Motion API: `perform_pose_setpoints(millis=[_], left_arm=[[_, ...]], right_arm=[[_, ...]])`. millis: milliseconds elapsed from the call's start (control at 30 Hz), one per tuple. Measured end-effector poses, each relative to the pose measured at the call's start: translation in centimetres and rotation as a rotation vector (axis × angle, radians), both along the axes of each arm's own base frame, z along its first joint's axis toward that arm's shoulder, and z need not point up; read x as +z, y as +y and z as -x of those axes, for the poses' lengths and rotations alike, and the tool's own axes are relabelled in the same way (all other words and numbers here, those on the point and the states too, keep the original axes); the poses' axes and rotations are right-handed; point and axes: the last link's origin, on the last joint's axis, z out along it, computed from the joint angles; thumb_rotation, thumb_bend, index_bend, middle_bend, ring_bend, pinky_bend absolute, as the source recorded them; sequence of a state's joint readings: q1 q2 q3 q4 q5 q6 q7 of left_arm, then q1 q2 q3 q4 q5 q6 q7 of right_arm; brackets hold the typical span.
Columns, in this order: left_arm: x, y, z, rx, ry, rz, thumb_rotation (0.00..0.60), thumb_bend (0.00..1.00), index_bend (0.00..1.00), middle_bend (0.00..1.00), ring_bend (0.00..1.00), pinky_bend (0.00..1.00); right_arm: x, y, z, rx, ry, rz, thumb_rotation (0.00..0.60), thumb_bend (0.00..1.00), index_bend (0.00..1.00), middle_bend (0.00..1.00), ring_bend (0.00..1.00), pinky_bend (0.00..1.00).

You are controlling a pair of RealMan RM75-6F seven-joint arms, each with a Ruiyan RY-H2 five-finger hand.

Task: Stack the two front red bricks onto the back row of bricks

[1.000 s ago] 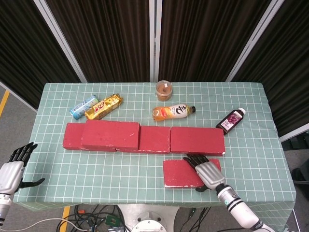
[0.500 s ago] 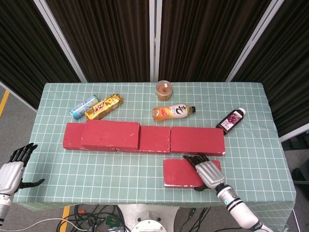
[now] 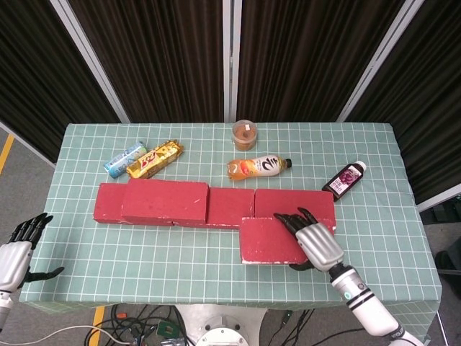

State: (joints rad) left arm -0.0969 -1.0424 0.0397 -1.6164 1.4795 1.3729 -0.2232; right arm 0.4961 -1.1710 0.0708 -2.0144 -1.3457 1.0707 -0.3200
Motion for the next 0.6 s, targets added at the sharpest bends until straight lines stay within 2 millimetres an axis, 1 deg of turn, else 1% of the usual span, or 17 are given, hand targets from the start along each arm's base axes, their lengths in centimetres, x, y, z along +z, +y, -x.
perform_pose_setpoints(millis=[133, 300, 467, 600], left_arm=[[0.0, 0.1, -0.1, -0.002, -0.003, 0.000, 0.600, 0.02, 0.02, 0.00, 0.00, 0.00], [0.2, 0.4, -0.2, -0.019, -0.013, -0.020, 0.600, 0.02, 0.02, 0.00, 0.00, 0.00], [0.3, 0.7, -0.3, -0.031, -0.020, -0.028, 0.600, 0.02, 0.02, 0.00, 0.00, 0.00], [0.3, 0.8, -0.3, -0.031, -0.024, -0.028, 0.600, 0.02, 0.02, 0.00, 0.00, 0.00]], right_arm=[[1.0, -2.5, -1.6, 0.006, 0.004, 0.030, 0.600, 0.06, 0.00, 0.24, 0.19, 0.04], [1.0, -6.2, -3.6, -0.017, 0.018, 0.015, 0.600, 0.05, 0.00, 0.24, 0.19, 0.03], [-0.2, -9.6, -5.6, -0.025, 0.072, -0.009, 0.600, 0.05, 0.00, 0.24, 0.19, 0.00], [-2.0, -11.7, -7.3, -0.011, 0.135, -0.056, 0.600, 0.04, 0.00, 0.23, 0.19, 0.00]])
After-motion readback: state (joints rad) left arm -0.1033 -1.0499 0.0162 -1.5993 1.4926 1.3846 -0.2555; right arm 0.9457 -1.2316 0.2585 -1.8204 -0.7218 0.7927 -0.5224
